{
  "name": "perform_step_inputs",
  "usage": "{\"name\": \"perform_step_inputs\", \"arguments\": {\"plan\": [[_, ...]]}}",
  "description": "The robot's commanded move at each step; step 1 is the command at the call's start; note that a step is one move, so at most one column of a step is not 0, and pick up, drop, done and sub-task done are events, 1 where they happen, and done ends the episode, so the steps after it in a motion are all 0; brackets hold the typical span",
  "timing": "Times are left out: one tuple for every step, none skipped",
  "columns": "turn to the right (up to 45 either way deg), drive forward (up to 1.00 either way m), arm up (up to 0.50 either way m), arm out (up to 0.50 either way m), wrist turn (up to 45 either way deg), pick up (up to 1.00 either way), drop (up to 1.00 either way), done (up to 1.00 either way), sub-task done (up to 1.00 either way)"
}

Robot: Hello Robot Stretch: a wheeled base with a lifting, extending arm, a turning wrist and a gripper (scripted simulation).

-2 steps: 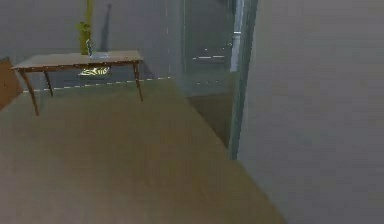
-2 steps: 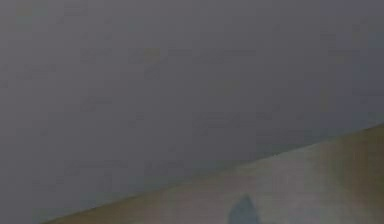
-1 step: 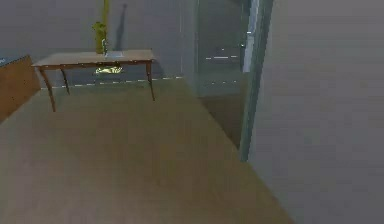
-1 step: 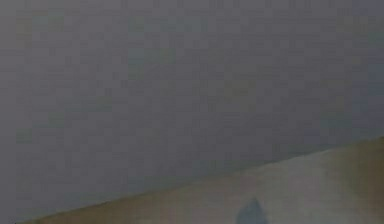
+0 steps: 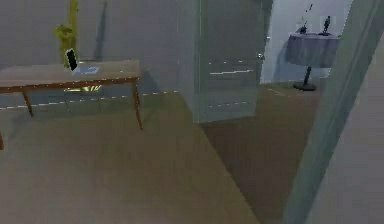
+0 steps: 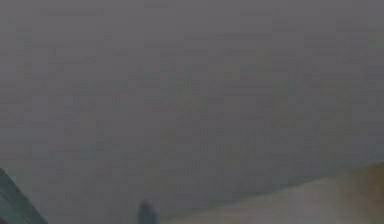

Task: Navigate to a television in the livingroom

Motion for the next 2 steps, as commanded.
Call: {"name": "perform_step_inputs", "arguments": {"plan": [[0.0, 0.90, 0.00, 0.00, 0.0, 0.00, 0.00, 0.00, 0.00], [24.0, 0.00, 0.00, 0.00, 0.0, 0.00, 0.00, 0.00, 0.00]]}}
